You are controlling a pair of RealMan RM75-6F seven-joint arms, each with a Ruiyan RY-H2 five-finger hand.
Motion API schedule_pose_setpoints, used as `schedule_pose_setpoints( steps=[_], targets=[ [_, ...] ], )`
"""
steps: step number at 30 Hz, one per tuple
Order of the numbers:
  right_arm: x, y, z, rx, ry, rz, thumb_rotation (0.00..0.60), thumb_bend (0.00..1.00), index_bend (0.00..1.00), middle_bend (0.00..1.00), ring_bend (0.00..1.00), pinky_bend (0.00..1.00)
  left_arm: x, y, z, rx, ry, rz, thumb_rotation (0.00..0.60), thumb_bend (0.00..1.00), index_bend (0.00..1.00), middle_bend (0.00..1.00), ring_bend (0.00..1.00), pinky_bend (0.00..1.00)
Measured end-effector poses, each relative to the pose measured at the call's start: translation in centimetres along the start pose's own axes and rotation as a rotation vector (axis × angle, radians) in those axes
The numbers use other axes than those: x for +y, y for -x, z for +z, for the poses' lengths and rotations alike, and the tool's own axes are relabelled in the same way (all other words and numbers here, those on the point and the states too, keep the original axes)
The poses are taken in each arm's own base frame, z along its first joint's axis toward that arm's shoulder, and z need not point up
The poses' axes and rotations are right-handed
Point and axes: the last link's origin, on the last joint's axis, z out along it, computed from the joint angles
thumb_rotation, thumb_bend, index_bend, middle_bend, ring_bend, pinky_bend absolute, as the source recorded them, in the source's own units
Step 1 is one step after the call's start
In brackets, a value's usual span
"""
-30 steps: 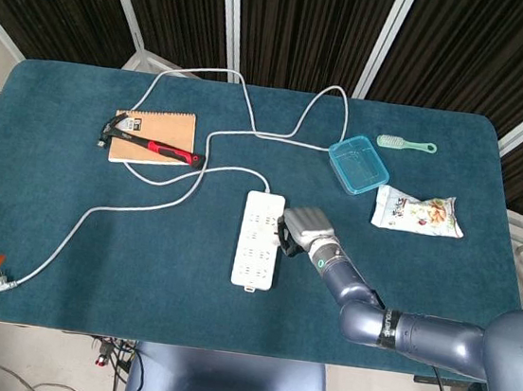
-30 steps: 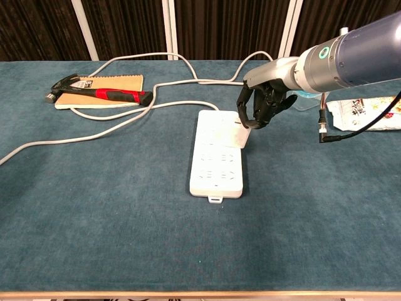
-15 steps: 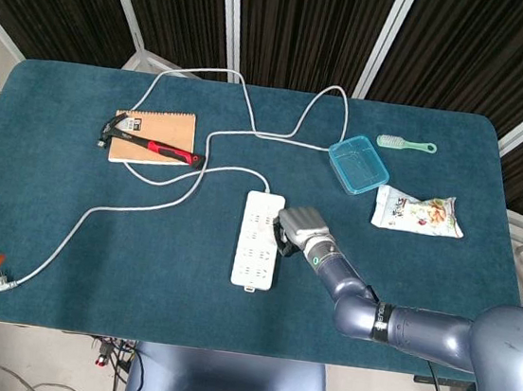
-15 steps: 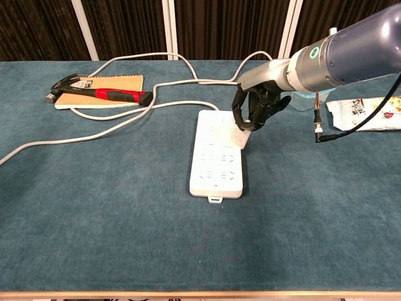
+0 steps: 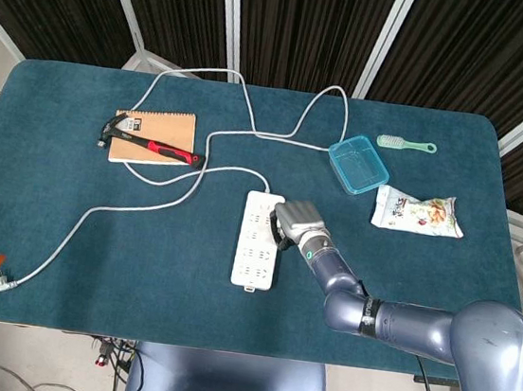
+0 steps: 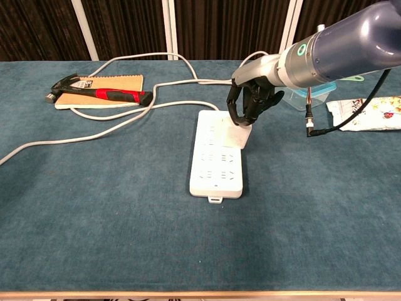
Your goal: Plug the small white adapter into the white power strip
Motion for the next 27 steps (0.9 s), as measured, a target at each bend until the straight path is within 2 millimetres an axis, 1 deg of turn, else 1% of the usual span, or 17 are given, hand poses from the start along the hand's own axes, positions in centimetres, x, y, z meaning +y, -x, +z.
schedule_pose_setpoints(
  steps=[10, 27],
  targets=[
    [-1.1, -0.2, -0.1, -0.014, -0.005, -0.016, 0.6, 0.96, 1.0, 0.87, 0.88, 1.0, 0.0, 0.0, 0.1, -0.005, 0.001, -0.005, 0.6, 0.07, 0.17, 0.0, 0.0, 0.0],
    [-2.0, 0.3, 0.4, -0.035, 0.009, -0.044, 0.6, 0.96, 1.0, 0.87, 0.88, 1.0, -0.1, -0.1, 0.1, -0.006, 0.001, -0.01, 0.6, 0.07, 0.17, 0.0, 0.0, 0.0]
  ],
)
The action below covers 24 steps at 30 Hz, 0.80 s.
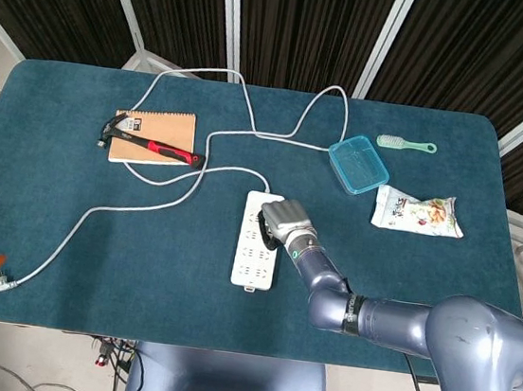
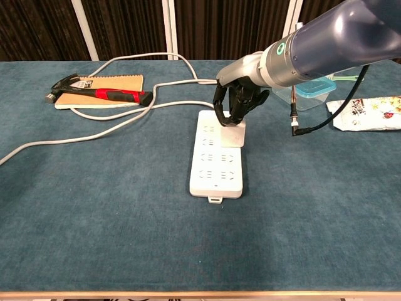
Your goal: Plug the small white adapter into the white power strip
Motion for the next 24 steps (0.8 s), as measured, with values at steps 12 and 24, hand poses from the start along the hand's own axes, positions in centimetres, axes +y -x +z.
schedule_pose_setpoints(
  steps=[12, 24],
  targets=[
    [-0.47, 0.37, 0.44, -0.006, 0.01, -0.016, 0.6, 0.96, 1.0, 0.87, 0.88, 1.0, -0.06, -0.02, 0.05, -0.004, 0.0, -0.005, 0.6, 0.07, 0.17, 0.0, 0.0, 0.0],
    [-0.29, 0.32, 0.62, -0.009, 0.022, -0.014, 0.6, 0.96, 1.0, 0.87, 0.88, 1.0, -0.17, -0.12, 0.1, -0.001, -0.003, -0.009, 0.6, 0.07, 0.17, 0.0, 0.0, 0.0]
  ],
)
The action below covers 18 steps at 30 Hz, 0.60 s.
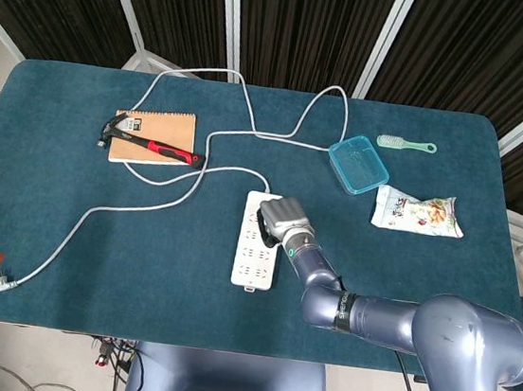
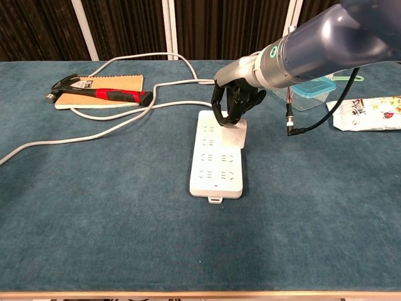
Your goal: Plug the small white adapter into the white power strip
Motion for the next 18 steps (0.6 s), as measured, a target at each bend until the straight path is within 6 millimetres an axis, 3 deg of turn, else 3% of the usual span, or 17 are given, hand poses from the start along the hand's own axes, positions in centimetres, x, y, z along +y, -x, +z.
schedule_pose_setpoints(
  steps=[6, 13, 16, 18],
  targets=[
    [-0.4, -1.0, -0.6, 0.018, -0.019, 0.017, 0.6, 0.96, 1.0, 0.87, 0.88, 1.0, -0.1, -0.1, 0.0, 0.004, -0.006, 0.0, 0.6, 0.07, 0.17, 0.0, 0.0, 0.0],
    [-0.2, -4.9, -3.3, 0.092, -0.049, 0.063, 0.6, 0.96, 1.0, 0.85, 0.85, 0.99, -0.1, -0.1, 0.0, 0.006, -0.008, 0.001, 0.6, 0.07, 0.17, 0.0, 0.0, 0.0],
    [0.5, -7.1, -4.9, 0.142, -0.053, 0.099, 0.6, 0.9, 0.85, 0.62, 0.67, 0.86, 0.0, -0.1, 0.0, 0.005, -0.002, 0.002, 0.6, 0.07, 0.17, 0.0, 0.0, 0.0],
    [1.3, -8.3, -5.9, 0.171, -0.049, 0.136, 0.6, 0.82, 0.59, 0.42, 0.49, 0.71, 0.0, -0.1, -0.1, 0.006, 0.0, 0.002, 0.6, 0.07, 0.17, 0.0, 0.0, 0.0]
  ],
)
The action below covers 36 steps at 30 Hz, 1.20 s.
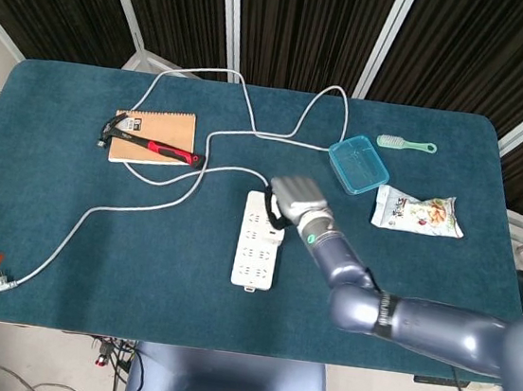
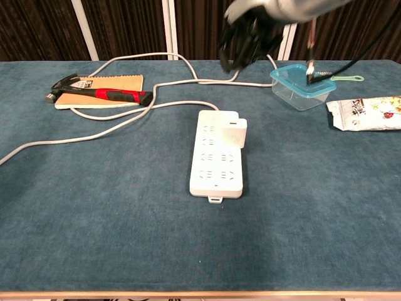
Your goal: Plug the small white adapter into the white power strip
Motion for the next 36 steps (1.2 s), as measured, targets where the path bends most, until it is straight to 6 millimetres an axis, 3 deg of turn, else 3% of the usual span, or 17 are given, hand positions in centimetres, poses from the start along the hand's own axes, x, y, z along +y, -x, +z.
schedule_pose_setpoints(
  steps=[3, 5, 11, 15, 21, 26, 29, 36],
  targets=[
    [2.0, -1.4, -1.2, 0.039, 0.022, 0.075, 0.6, 0.69, 0.37, 0.25, 0.32, 0.57, 0.0, 0.0, -0.1, 0.001, 0.001, 0.002, 0.6, 0.07, 0.17, 0.0, 0.0, 0.0],
    [3.5, -1.5, -1.8, 0.058, 0.032, 0.115, 0.6, 0.64, 0.3, 0.18, 0.27, 0.53, 0.1, 0.1, -0.1, 0.0, 0.002, 0.004, 0.6, 0.07, 0.17, 0.0, 0.0, 0.0],
    [7.9, -0.9, -4.0, 0.196, 0.033, 0.184, 0.6, 0.54, 0.17, 0.09, 0.16, 0.41, 0.3, 0.2, -0.2, -0.004, 0.008, 0.009, 0.6, 0.07, 0.17, 0.0, 0.0, 0.0],
    [11.5, 0.3, -6.7, 0.349, 0.012, 0.16, 0.6, 0.52, 0.17, 0.08, 0.14, 0.37, 0.5, 0.3, -0.2, -0.002, 0.014, 0.013, 0.6, 0.07, 0.17, 0.0, 0.0, 0.0],
    [17.2, 4.8, -13.8, 0.621, -0.008, 0.042, 0.6, 0.51, 0.17, 0.08, 0.13, 0.34, 1.0, 0.7, -0.4, -0.007, 0.038, 0.017, 0.6, 0.07, 0.17, 0.0, 0.0, 0.0],
    [22.2, 12.5, -20.5, 0.69, 0.096, -0.035, 0.6, 0.47, 0.15, 0.07, 0.1, 0.3, 1.0, 0.9, -0.3, -0.006, 0.052, 0.027, 0.6, 0.07, 0.17, 0.0, 0.0, 0.0],
    [23.5, 15.6, -22.3, 0.664, 0.124, -0.1, 0.6, 0.47, 0.15, 0.07, 0.09, 0.3, 1.0, 0.9, -0.2, 0.0, 0.063, 0.033, 0.6, 0.07, 0.17, 0.0, 0.0, 0.0],
    [23.2, 17.5, -23.2, 0.66, 0.12, -0.207, 0.6, 0.47, 0.15, 0.07, 0.09, 0.28, 0.8, 0.5, 0.1, 0.032, 0.094, 0.053, 0.6, 0.07, 0.17, 0.0, 0.0, 0.0]
  ],
)
